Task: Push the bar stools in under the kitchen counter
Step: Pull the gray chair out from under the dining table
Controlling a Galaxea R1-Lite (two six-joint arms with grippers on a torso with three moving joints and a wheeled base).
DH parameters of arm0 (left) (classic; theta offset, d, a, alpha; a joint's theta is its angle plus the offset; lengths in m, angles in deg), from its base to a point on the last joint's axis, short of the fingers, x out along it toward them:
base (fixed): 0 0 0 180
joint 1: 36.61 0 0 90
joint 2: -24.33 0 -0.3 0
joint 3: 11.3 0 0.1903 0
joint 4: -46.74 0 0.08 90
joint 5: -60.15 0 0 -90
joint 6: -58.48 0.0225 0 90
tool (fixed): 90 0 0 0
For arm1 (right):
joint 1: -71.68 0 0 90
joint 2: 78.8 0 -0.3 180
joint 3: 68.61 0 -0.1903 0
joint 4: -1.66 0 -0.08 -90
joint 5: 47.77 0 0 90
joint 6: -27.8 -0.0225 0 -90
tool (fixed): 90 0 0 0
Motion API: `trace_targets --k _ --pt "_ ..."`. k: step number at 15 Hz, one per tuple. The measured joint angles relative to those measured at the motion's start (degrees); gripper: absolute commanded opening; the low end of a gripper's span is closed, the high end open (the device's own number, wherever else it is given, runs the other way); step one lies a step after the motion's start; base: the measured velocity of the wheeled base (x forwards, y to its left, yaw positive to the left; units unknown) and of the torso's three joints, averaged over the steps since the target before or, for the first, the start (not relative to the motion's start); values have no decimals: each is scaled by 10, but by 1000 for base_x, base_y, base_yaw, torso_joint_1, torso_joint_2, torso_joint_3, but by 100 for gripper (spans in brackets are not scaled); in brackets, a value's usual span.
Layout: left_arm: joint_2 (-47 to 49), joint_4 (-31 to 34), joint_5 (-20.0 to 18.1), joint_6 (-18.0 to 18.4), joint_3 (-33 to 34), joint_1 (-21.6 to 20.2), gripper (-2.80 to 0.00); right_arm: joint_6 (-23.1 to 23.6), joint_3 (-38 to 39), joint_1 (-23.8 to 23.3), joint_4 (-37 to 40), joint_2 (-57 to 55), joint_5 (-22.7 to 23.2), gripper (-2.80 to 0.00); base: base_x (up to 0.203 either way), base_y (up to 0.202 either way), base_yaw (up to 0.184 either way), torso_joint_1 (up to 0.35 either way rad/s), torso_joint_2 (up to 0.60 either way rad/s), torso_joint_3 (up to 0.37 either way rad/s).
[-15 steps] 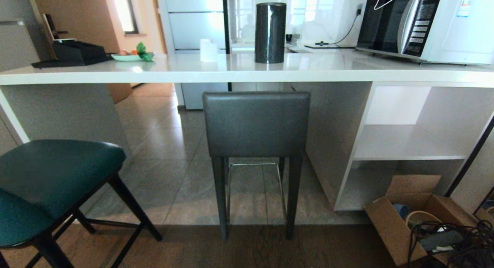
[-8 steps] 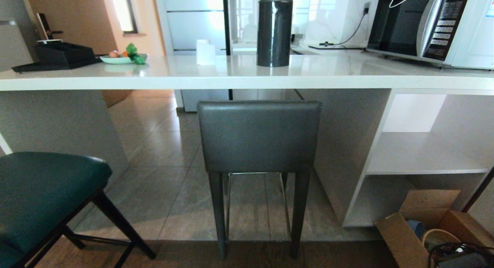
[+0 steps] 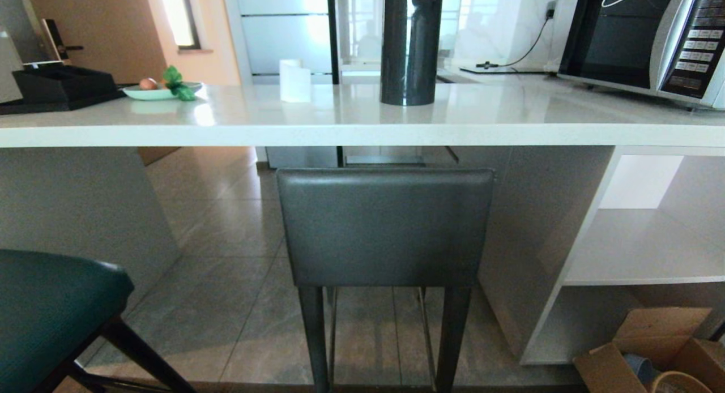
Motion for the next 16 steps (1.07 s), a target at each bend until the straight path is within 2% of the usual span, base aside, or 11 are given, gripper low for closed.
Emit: trace_targets --k 10,16 --pt "0 0 0 -1 0 0 -280 0 0 0 0 0 0 -280 187 0 1 4 3 2" --pt "0 0 0 -1 0 0 -280 0 0 0 0 0 0 -280 0 0 0 0 0 0"
